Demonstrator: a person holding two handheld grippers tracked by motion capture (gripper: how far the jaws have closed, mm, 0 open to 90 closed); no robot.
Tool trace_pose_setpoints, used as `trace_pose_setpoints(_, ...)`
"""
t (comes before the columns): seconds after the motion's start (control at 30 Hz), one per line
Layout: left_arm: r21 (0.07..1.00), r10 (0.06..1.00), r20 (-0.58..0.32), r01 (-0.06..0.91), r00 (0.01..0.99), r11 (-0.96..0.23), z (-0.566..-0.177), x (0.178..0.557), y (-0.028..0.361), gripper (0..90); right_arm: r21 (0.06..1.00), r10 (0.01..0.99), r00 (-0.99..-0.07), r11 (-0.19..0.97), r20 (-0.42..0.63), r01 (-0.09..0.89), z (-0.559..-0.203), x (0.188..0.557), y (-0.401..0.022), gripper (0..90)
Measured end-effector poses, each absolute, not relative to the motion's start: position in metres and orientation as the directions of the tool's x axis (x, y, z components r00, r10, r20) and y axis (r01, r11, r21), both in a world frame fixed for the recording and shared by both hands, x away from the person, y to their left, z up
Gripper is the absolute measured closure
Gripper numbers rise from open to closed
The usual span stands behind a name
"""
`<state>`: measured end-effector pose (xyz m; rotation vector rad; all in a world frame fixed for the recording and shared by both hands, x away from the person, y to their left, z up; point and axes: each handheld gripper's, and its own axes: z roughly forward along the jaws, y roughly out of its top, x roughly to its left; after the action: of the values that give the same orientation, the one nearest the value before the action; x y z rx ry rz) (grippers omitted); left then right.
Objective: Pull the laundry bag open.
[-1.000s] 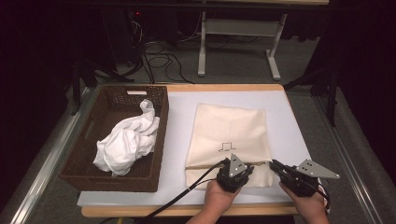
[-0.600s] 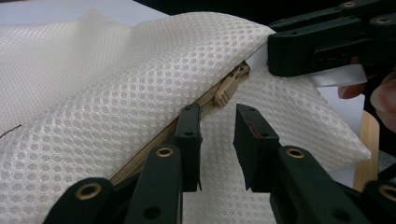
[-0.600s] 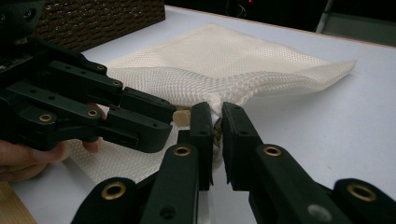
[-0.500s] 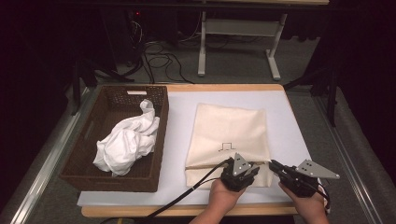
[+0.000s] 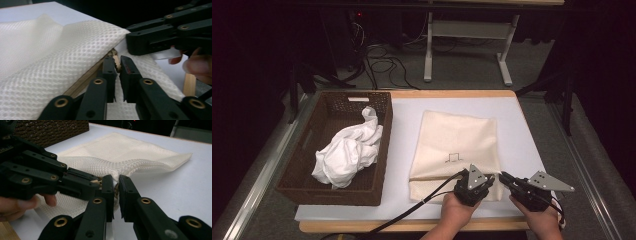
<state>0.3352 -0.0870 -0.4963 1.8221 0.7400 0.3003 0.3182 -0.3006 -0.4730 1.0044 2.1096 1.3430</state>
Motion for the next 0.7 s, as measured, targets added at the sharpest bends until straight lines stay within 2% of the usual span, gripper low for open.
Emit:
trace_pose_setpoints(0.13, 0.92, 0.621, -0.125, 0.325, 0.773, -0.22, -0.4959, 0.333, -0.0872, 86.5, 0.903, 0.771, -0.637, 0.264, 0.013, 0.339, -0.4729, 0.3179, -0.3006, 84.7)
trace_pose_setpoints(0.7, 0.919, 0.617, -0.146, 0.337, 0.773, -0.205, -0.4985, 0.3347, -0.0828, 86.8, 0.902, 0.77, -0.637, 0.276, -0.002, 0.331, -0.4723, 0.3171, -0.2996, 85.5)
